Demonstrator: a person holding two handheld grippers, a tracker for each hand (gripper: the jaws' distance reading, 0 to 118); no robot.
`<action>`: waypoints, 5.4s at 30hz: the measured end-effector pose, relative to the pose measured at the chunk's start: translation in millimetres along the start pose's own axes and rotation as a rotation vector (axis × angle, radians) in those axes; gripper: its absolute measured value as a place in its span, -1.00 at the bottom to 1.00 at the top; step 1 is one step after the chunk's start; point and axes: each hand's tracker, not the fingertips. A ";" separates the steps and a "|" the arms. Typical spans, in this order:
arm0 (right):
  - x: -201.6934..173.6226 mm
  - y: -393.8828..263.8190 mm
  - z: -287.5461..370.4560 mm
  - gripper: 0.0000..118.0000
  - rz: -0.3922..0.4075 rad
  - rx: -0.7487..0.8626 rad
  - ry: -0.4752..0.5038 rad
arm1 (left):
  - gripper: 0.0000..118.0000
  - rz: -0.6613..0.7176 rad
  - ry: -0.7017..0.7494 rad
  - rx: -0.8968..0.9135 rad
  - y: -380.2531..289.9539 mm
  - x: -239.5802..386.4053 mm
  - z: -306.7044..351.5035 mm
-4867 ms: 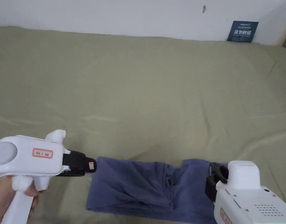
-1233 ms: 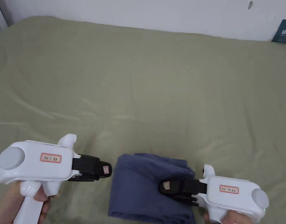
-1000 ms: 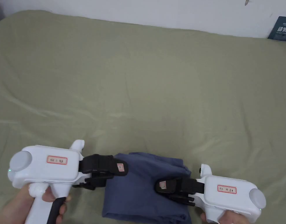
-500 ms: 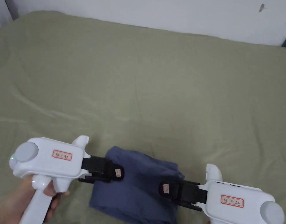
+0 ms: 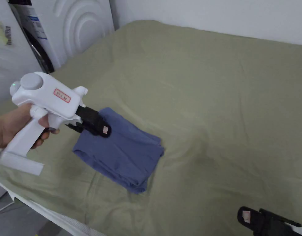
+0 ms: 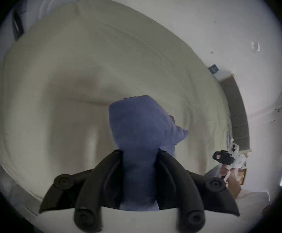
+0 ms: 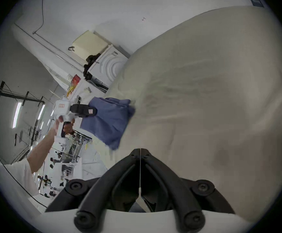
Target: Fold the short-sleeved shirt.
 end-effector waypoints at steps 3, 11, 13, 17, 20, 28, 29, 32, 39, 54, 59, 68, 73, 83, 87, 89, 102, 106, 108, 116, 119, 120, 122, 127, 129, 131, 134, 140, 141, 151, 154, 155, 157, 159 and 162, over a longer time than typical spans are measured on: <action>-1.3 6.9 -15.5 -0.99 -0.014 0.004 0.026 | -0.52 0.028 0.054 -0.009 22.3 -26.1 11.5; 0.7 22.2 -44.2 -0.99 -0.012 -0.010 0.059 | -0.52 0.013 0.107 -0.035 32.6 -33.5 2.9; 2.9 24.9 -49.4 -0.99 -0.020 -0.014 0.094 | -0.50 0.008 0.112 -0.031 30.4 -34.2 4.1; 3.5 26.5 -52.6 -0.99 -0.052 -0.001 0.125 | 0.81 0.000 0.139 -0.023 22.5 -26.2 6.3; -2.2 26.3 -43.6 -0.99 -0.045 0.011 0.133 | 0.87 -0.001 0.227 0.018 14.4 -12.7 13.7; -37.2 27.7 62.9 -0.99 0.197 0.211 -0.163 | -0.99 -0.061 0.230 0.407 -38.0 83.8 41.1; -41.7 27.2 79.1 -0.99 0.233 0.247 -0.217 | -0.99 -0.077 0.204 0.415 -45.3 101.8 38.4; -59.8 25.8 132.8 -0.99 0.347 0.344 -0.362 | -0.99 -0.113 0.087 0.489 -75.3 172.2 24.9; -94.8 9.8 225.2 -0.99 0.543 0.606 -0.747 | -0.98 -0.275 0.093 0.768 -168.6 376.3 -24.0; -110.8 -11.3 277.6 -0.99 0.545 0.812 -0.892 | -0.98 -0.494 0.196 1.024 -240.9 531.5 -59.9; -115.7 -11.4 275.4 -0.99 0.572 0.822 -0.902 | -0.98 -0.488 0.214 1.033 -240.8 529.0 -54.8; -115.7 -11.5 276.0 -0.82 0.572 0.864 -0.911 | -0.87 -0.494 0.216 1.022 -239.6 524.1 -50.8; -112.7 -5.7 284.5 0.94 0.526 0.870 -0.875 | 1.00 -0.451 0.254 1.003 -234.0 516.2 -52.7; -112.2 -6.4 289.9 1.00 0.501 0.880 -0.873 | 1.00 -0.465 0.249 1.030 -240.5 513.1 -46.6; -112.3 -7.3 289.8 1.00 0.513 0.872 -0.882 | 1.00 -0.449 0.230 1.037 -241.1 509.2 -42.3; -111.9 -6.3 290.1 1.00 0.513 0.870 -0.886 | 1.00 -0.461 0.240 1.010 -238.7 509.6 -41.2; -112.7 -3.9 289.4 1.00 0.496 0.839 -0.883 | 1.00 -0.422 0.247 0.899 -234.9 532.5 -26.2; -115.0 -3.6 291.1 1.00 0.489 0.842 -0.872 | 1.00 -0.460 0.278 0.926 -237.3 537.0 -23.9; -117.7 -4.1 292.8 1.00 0.489 0.847 -0.867 | 1.00 -0.456 0.285 0.928 -235.7 537.5 -22.4; -117.8 -3.5 294.3 1.00 0.488 0.842 -0.873 | 1.00 -0.447 0.268 0.918 -233.3 534.2 -16.0; -115.5 -3.3 294.5 1.00 0.474 0.838 -0.868 | 1.00 -0.465 0.272 0.919 -235.9 534.8 -16.7; -114.9 -3.3 294.4 1.00 0.471 0.838 -0.868 | 1.00 -0.466 0.279 0.929 -236.4 534.8 -17.5; -114.3 -3.4 293.7 1.00 0.470 0.835 -0.871 | 1.00 -0.466 0.273 0.933 -237.4 533.9 -16.8; -114.5 -4.0 292.8 1.00 0.473 0.830 -0.868 | 1.00 -0.472 0.234 0.928 -240.4 531.3 -15.6; -115.2 -3.5 291.7 1.00 0.476 0.828 -0.865 | 1.00 -0.464 0.243 0.930 -240.1 531.2 -16.2; -116.4 -3.3 291.1 1.00 0.477 0.827 -0.863 | 1.00 -0.460 0.258 0.930 -239.3 531.3 -16.6; -118.8 -2.7 289.6 1.00 0.482 0.826 -0.859 | 1.00 -0.468 0.297 0.930 -238.8 530.8 -17.4; -120.7 -1.9 289.3 1.00 0.491 0.823 -0.853 | 1.00 -0.436 0.278 0.933 -234.5 528.2 -13.7; -121.2 -2.1 289.1 1.00 0.492 0.824 -0.852 | 1.00 -0.433 0.279 0.933 -233.9 528.0 -13.3; -121.9 -0.7 289.6 1.00 0.492 0.829 -0.850 | 1.00 -0.457 0.309 0.938 -235.5 528.7 -13.8; -121.7 -0.9 289.1 1.00 0.494 0.826 -0.851 | 1.00 -0.482 0.294 0.939 -236.5 528.9 -13.5; -121.8 -1.3 289.0 1.00 0.494 0.826 -0.853 | 1.00 -0.485 0.294 0.946 -236.9 529.5 -13.6; -121.7 -1.4 289.3 1.00 0.495 0.825 -0.852 | 1.00 -0.490 0.296 0.956 -236.7 529.7 -13.3; -121.8 -1.6 289.9 1.00 0.498 0.825 -0.856 | 1.00 -0.482 0.303 0.970 -235.8 529.5 -13.1; -120.9 -1.2 291.9 1.00 0.497 0.825 -0.862 | 1.00 -0.466 0.300 0.970 -233.2 525.2 -11.9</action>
